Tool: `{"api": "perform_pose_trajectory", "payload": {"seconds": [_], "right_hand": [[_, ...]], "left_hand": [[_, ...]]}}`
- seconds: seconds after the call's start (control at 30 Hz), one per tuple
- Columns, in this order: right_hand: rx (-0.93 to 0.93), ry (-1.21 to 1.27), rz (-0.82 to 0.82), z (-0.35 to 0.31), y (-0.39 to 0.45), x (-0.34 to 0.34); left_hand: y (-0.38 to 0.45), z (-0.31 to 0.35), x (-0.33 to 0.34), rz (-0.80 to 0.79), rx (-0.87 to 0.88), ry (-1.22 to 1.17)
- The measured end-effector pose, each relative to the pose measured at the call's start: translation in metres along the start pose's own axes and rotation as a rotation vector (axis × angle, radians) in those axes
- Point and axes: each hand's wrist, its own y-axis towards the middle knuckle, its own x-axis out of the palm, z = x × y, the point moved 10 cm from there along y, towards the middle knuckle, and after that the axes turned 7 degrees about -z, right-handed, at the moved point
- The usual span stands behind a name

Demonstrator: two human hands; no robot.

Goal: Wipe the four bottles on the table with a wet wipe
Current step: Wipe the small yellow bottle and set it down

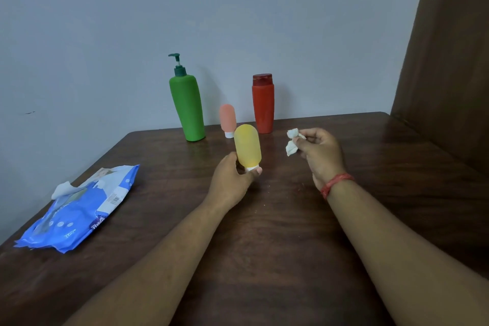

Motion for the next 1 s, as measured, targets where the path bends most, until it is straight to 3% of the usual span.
{"api": "perform_pose_trajectory", "payload": {"seconds": [0.37, 0.73, 1.0], "right_hand": [[-0.005, 0.137, 0.228, -0.001, 0.015, -0.048], [-0.044, 0.395, 0.489, 0.021, 0.031, -0.096], [-0.074, 0.405, 0.529, 0.027, 0.033, -0.092]], "left_hand": [[0.049, 0.019, 0.046, -0.015, -0.019, 0.248], [0.122, 0.050, 0.110, -0.036, 0.083, 0.221], [0.180, 0.057, 0.139, -0.026, 0.077, 0.185]]}}
